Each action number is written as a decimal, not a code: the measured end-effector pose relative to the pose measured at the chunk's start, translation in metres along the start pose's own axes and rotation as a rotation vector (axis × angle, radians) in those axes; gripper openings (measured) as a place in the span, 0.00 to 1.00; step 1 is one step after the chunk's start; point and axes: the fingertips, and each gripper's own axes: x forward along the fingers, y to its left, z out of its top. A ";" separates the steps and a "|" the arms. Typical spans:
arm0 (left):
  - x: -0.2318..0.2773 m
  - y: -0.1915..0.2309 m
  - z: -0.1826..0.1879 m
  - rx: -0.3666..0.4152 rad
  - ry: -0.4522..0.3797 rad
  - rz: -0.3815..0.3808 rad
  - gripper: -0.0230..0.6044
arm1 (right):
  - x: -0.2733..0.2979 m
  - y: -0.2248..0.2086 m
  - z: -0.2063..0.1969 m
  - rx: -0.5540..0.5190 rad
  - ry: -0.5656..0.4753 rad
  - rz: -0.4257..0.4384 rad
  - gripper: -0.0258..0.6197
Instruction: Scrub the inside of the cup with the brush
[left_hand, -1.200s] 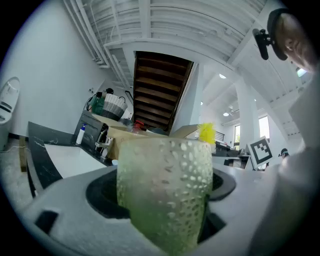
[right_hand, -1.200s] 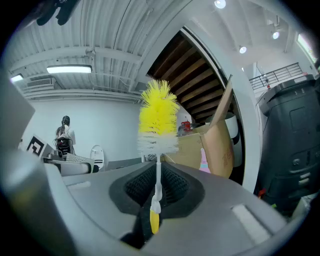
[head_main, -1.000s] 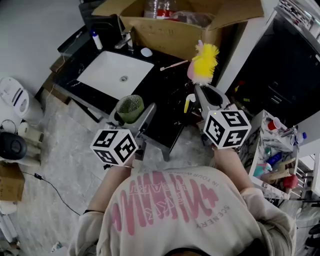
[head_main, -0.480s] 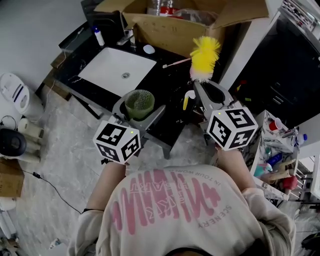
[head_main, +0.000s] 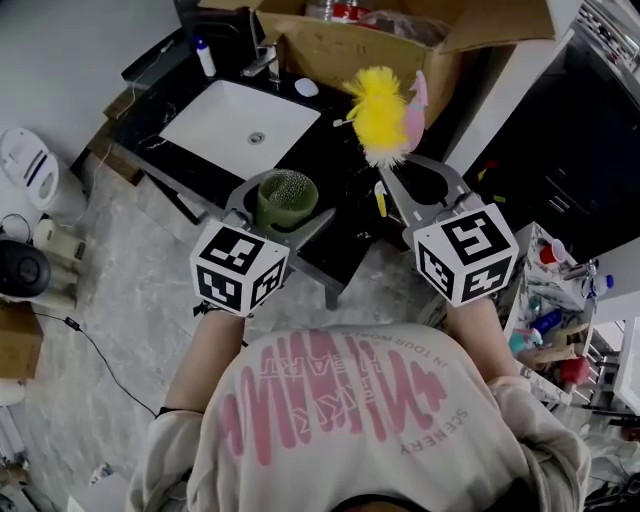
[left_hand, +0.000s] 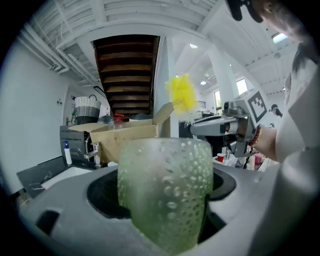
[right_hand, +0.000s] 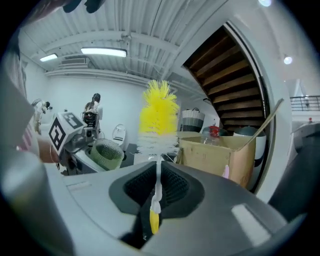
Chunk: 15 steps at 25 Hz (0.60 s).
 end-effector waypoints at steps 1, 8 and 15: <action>0.000 0.002 -0.003 0.008 0.018 0.005 0.67 | 0.003 0.003 -0.003 -0.029 0.023 0.013 0.10; -0.002 0.002 -0.015 0.038 0.091 0.007 0.67 | 0.018 0.028 -0.026 -0.252 0.190 0.164 0.10; -0.006 0.002 -0.020 0.032 0.115 0.007 0.67 | 0.021 0.045 -0.047 -0.492 0.340 0.280 0.10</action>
